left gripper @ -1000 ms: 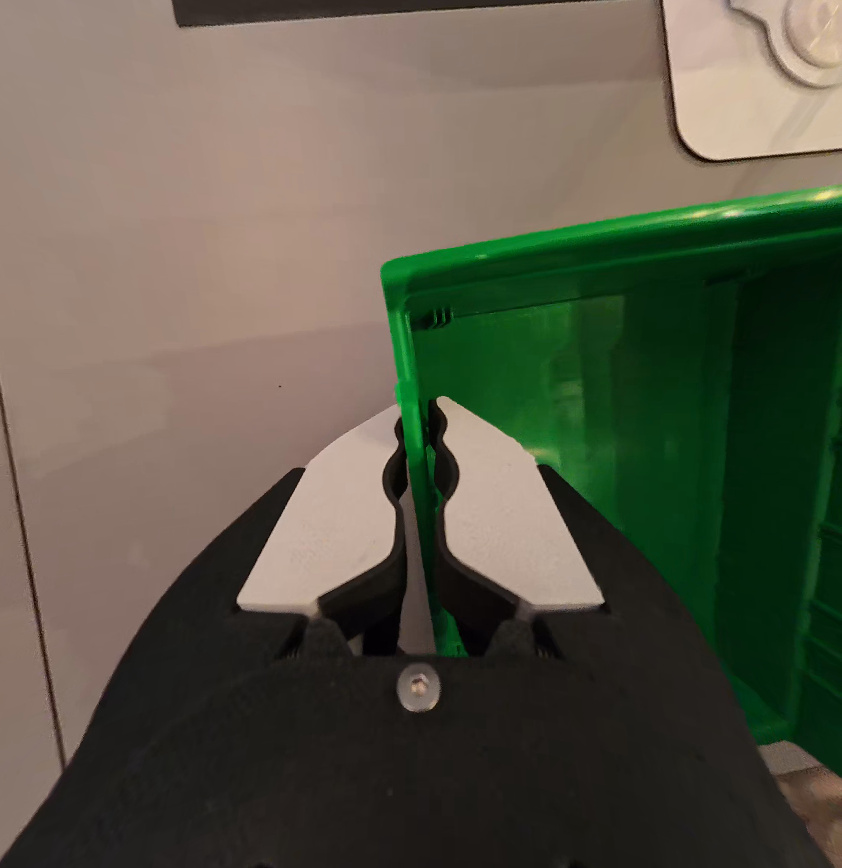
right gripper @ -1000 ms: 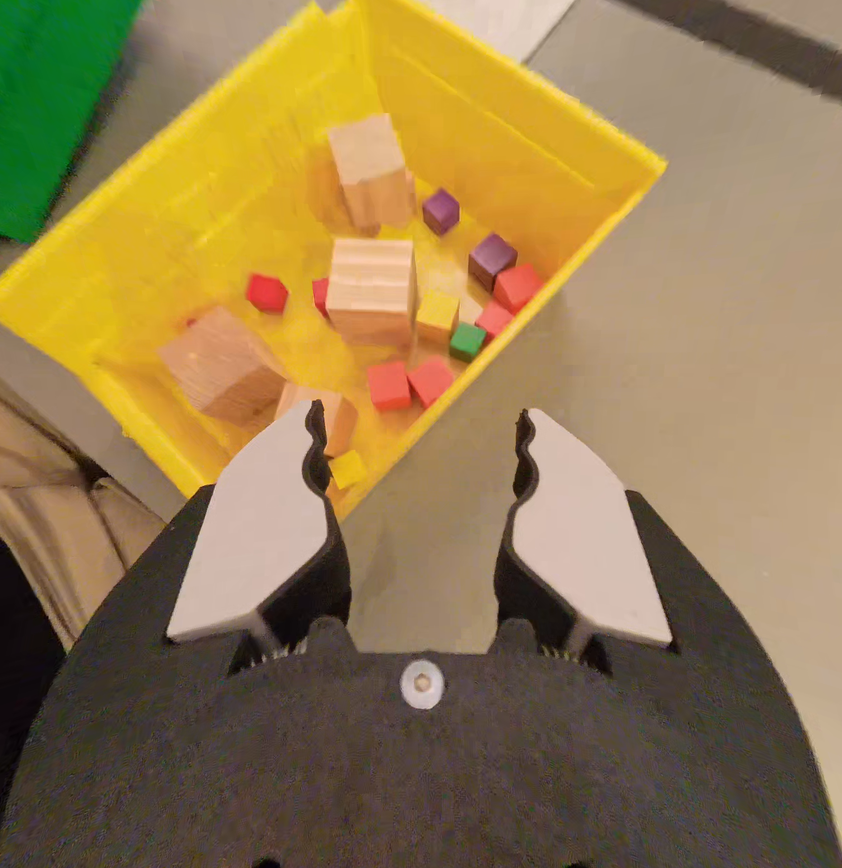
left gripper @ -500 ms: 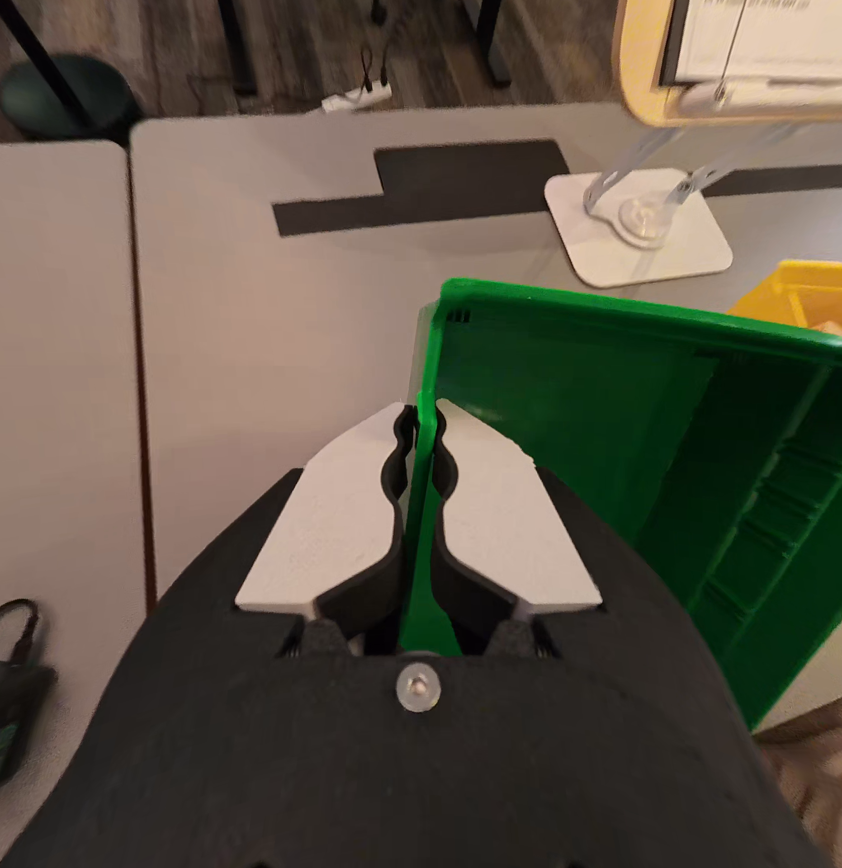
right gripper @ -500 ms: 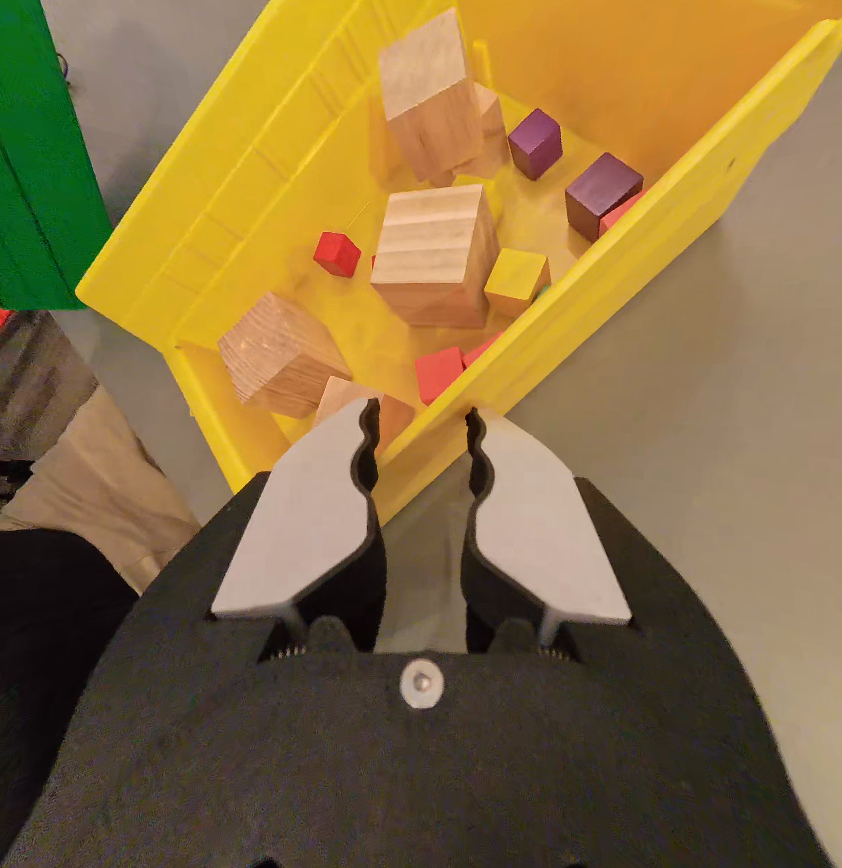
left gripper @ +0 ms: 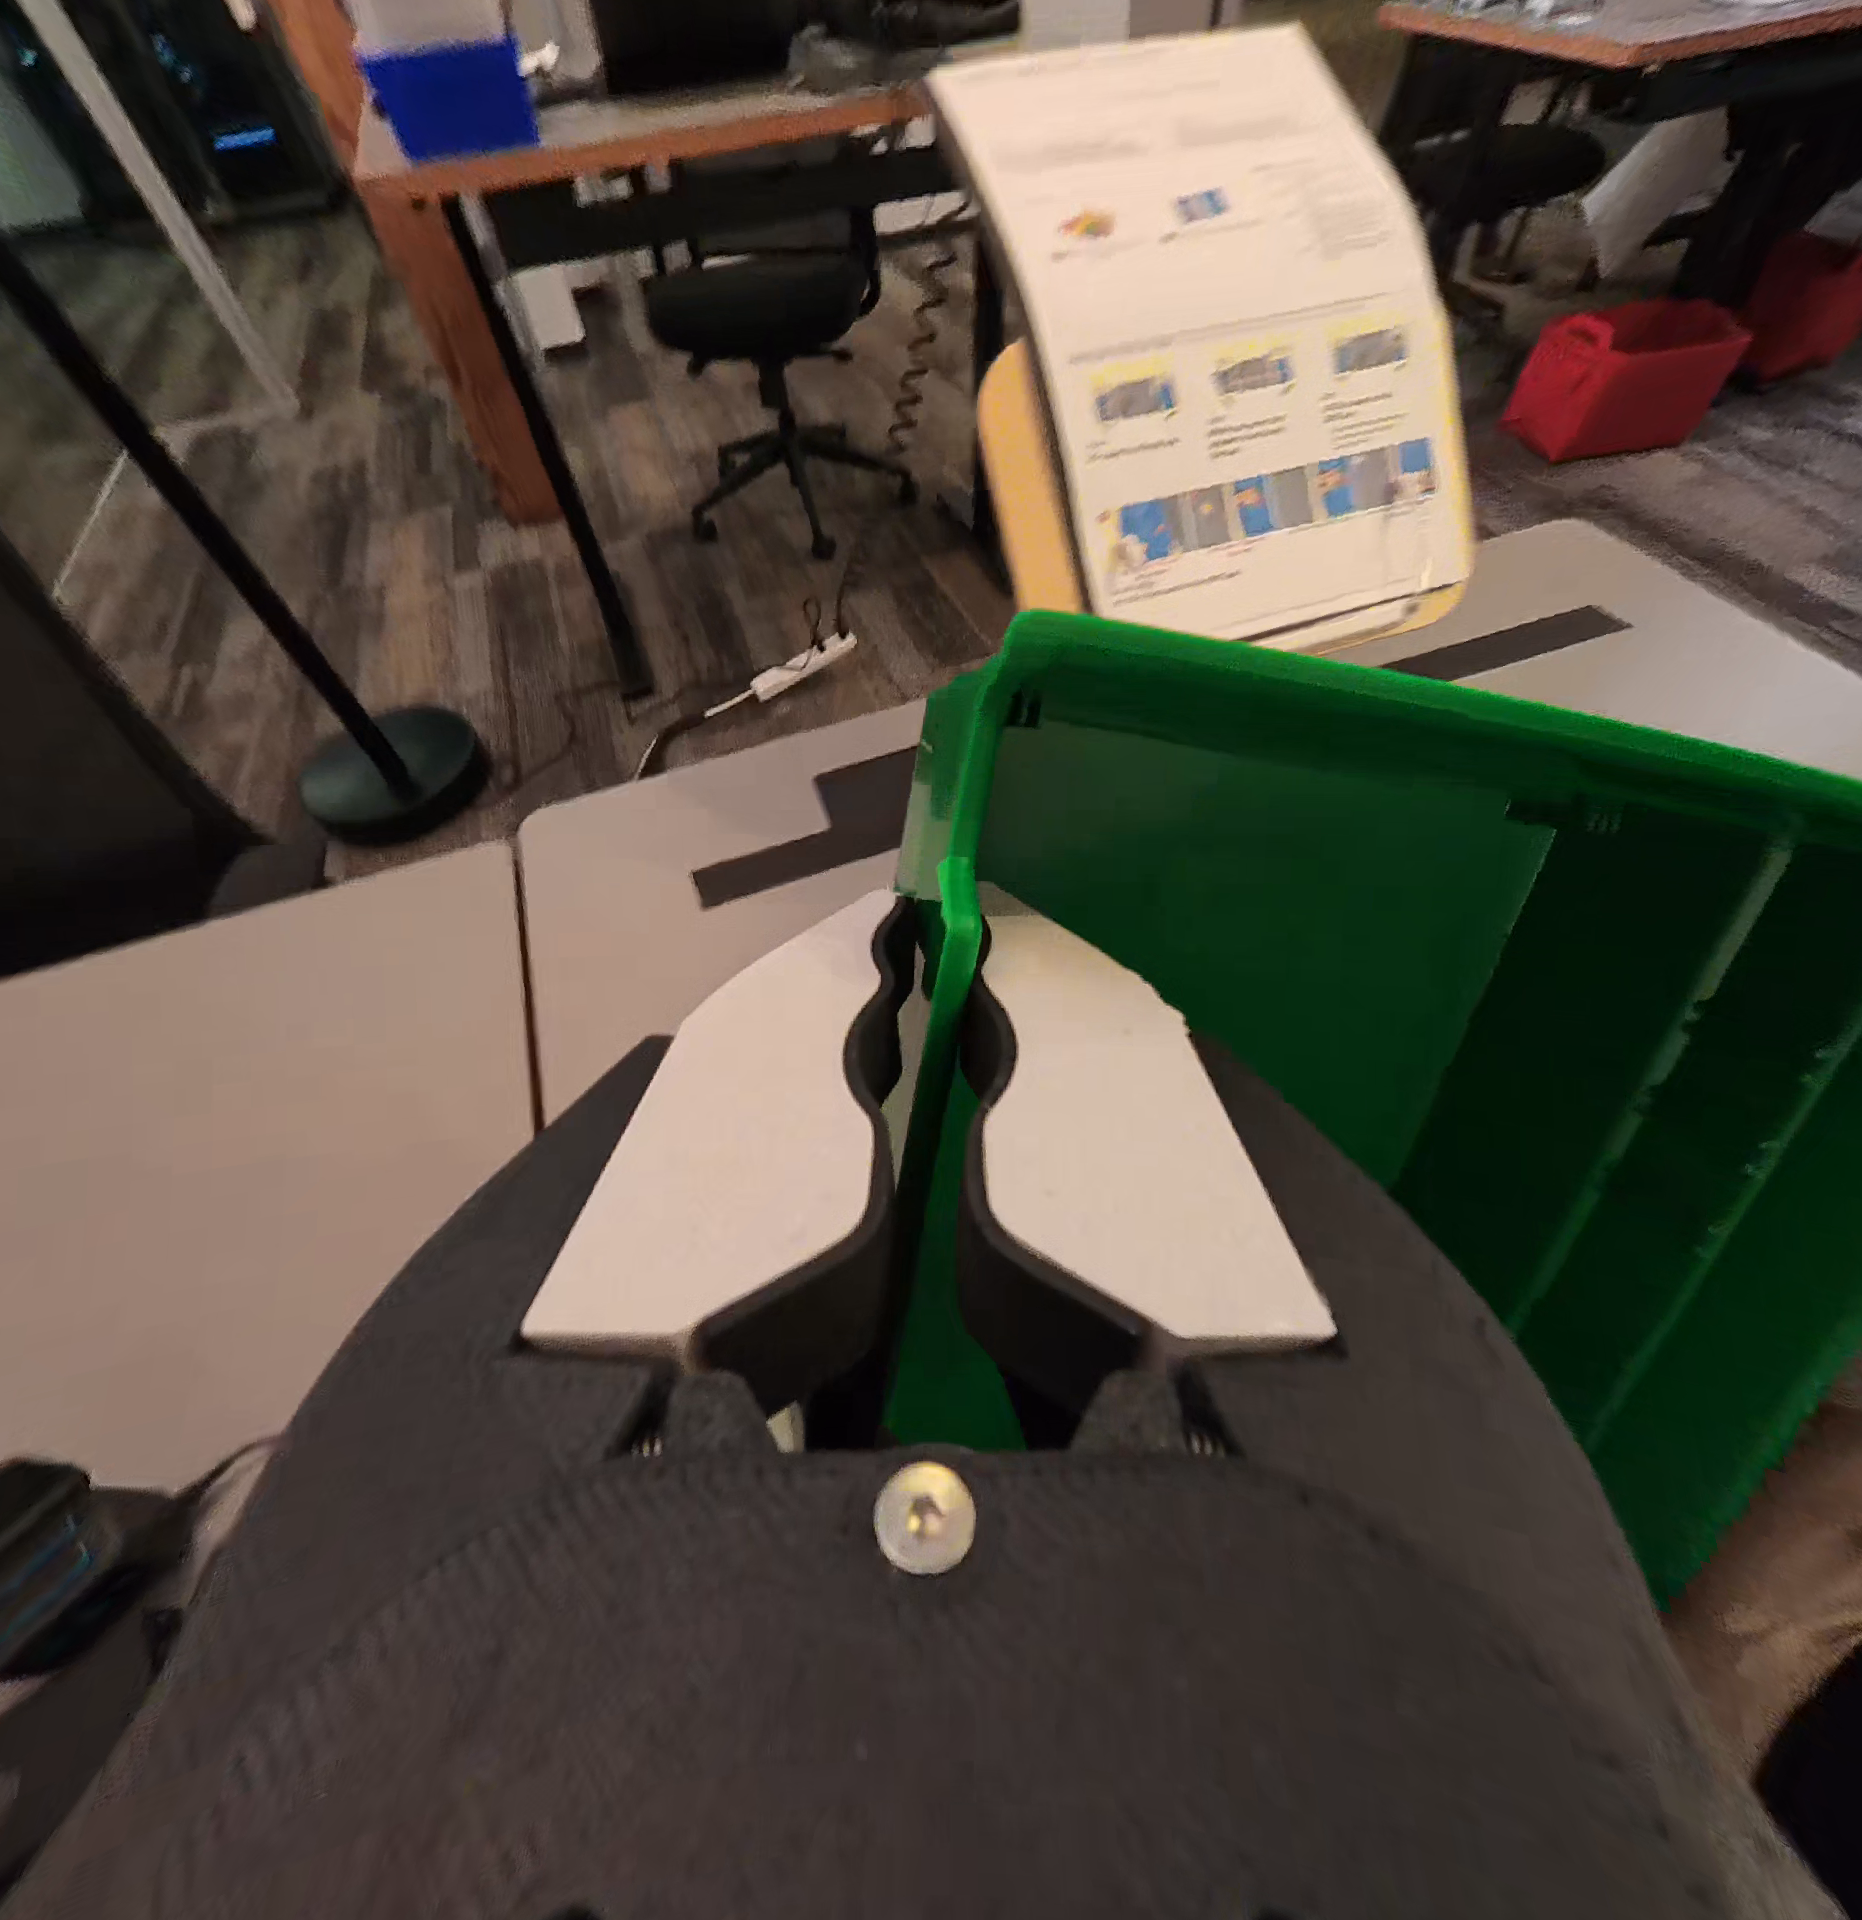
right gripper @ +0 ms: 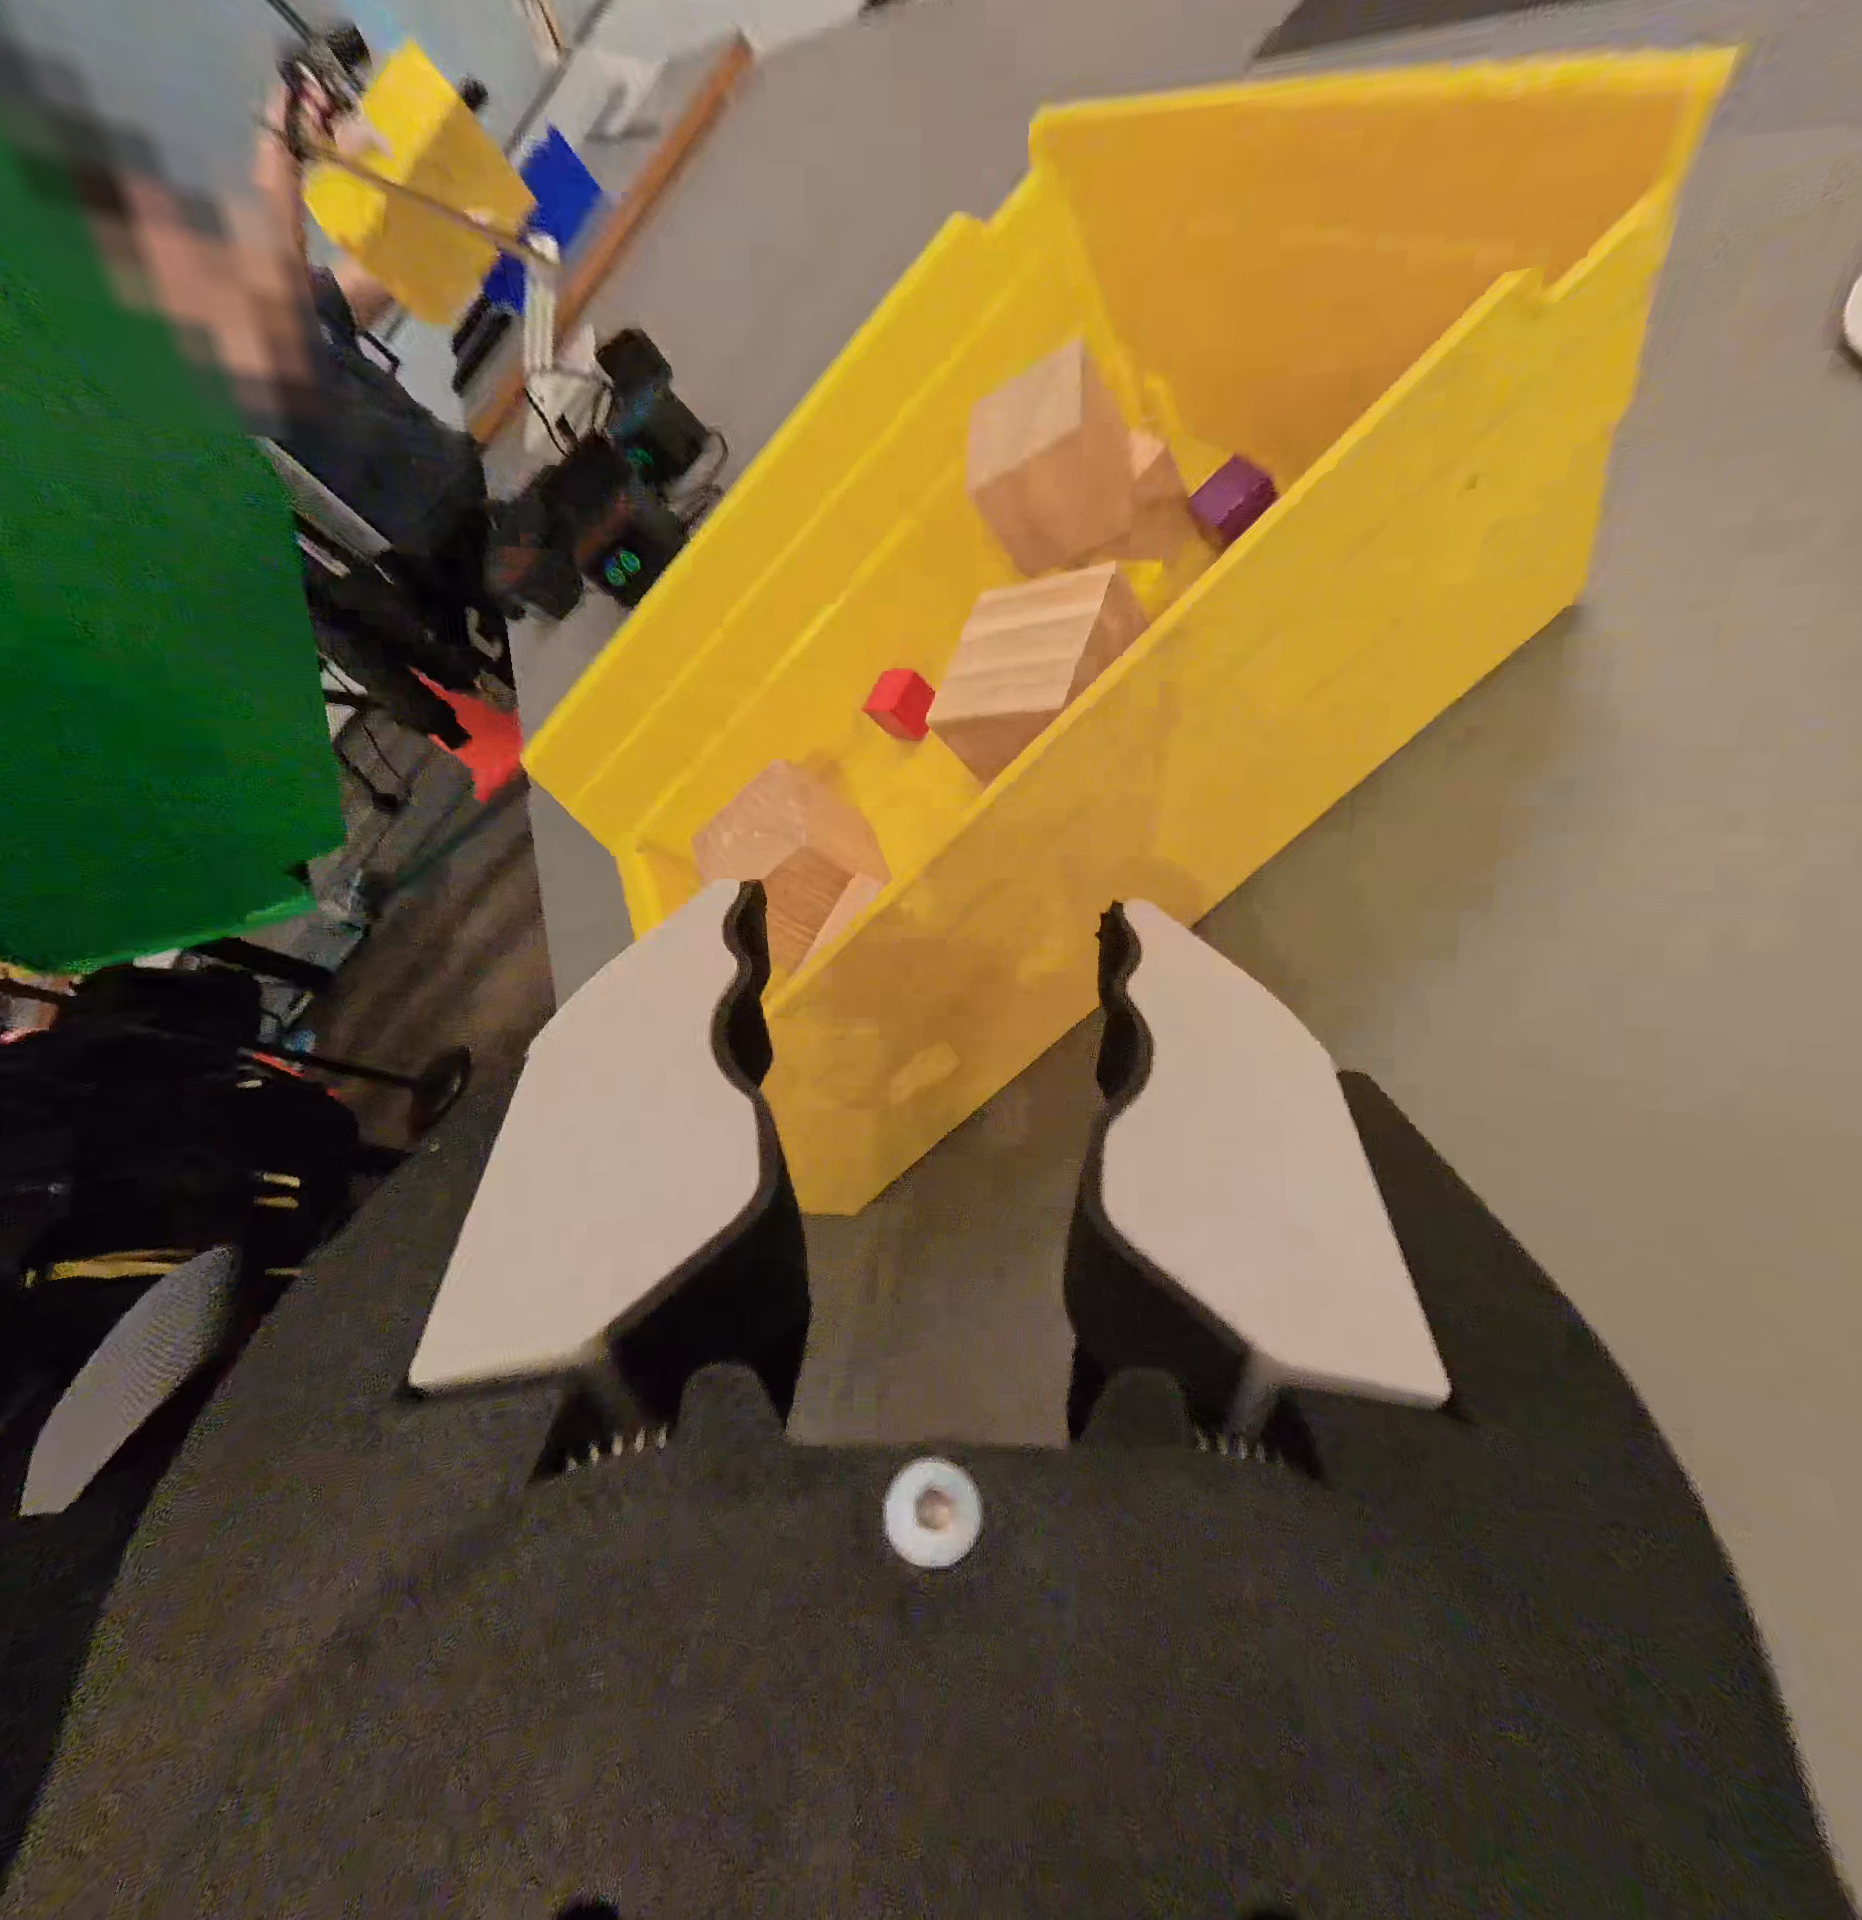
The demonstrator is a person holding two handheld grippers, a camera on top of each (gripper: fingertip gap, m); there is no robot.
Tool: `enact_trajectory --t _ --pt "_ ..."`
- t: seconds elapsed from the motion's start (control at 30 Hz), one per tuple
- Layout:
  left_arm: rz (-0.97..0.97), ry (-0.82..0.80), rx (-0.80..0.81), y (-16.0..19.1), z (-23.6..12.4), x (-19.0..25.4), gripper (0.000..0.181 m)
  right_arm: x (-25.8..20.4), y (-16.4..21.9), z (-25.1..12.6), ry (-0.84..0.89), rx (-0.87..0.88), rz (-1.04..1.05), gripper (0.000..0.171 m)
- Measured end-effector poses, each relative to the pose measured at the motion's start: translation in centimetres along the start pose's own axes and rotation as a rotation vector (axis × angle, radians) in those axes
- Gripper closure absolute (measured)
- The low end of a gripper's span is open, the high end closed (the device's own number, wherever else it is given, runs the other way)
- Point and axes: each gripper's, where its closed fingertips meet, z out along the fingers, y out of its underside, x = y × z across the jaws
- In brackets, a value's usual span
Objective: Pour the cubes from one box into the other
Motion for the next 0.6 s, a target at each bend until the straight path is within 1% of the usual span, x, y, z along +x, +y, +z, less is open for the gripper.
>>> enact_trajectory --t 0.03,0.1,0.17,0.2,0.27,0.33,0.47,0.53,0.6 --pt "0.021 0.027 0.001 -1.1 0.1 1.7 0.175 -0.2 -0.6 -1.0 -0.011 0.022 0.002 0.115" --pt "0.054 0.105 -0.012 -2.8 1.6 5.6 0.175 -0.1 -1.2 -3.8 -0.009 0.026 0.006 0.113" --pt "0.073 0.21 -0.047 -3.9 4.4 10.2 0.175 0.4 -2.1 -7.5 0.009 0.061 -0.001 0.116" --pt "0.077 0.257 -0.069 -4.3 6.2 12.5 0.175 0.6 -2.7 -9.6 0.015 0.076 -0.007 0.119" --pt "0.091 0.355 -0.126 -4.5 10.4 17.1 0.176 1.4 -3.5 -14.0 0.046 0.104 -0.004 0.12" --pt "0.068 0.449 -0.173 -4.6 14.7 21.5 0.175 2.4 -4.1 -18.9 0.082 0.17 0.019 0.12" --pt "0.032 0.55 -0.276 -3.8 22.8 29.5 0.175 4.3 -3.6 -27.3 0.131 0.291 0.092 0.124" --pt "0.027 0.548 -0.339 -2.4 26.8 32.5 0.175 5.1 -2.8 -30.2 0.159 0.337 0.122 0.126" --pt "-0.008 0.555 -0.428 0.1 30.6 35.0 0.175 6.4 -1.8 -32.2 0.217 0.372 0.141 0.122"
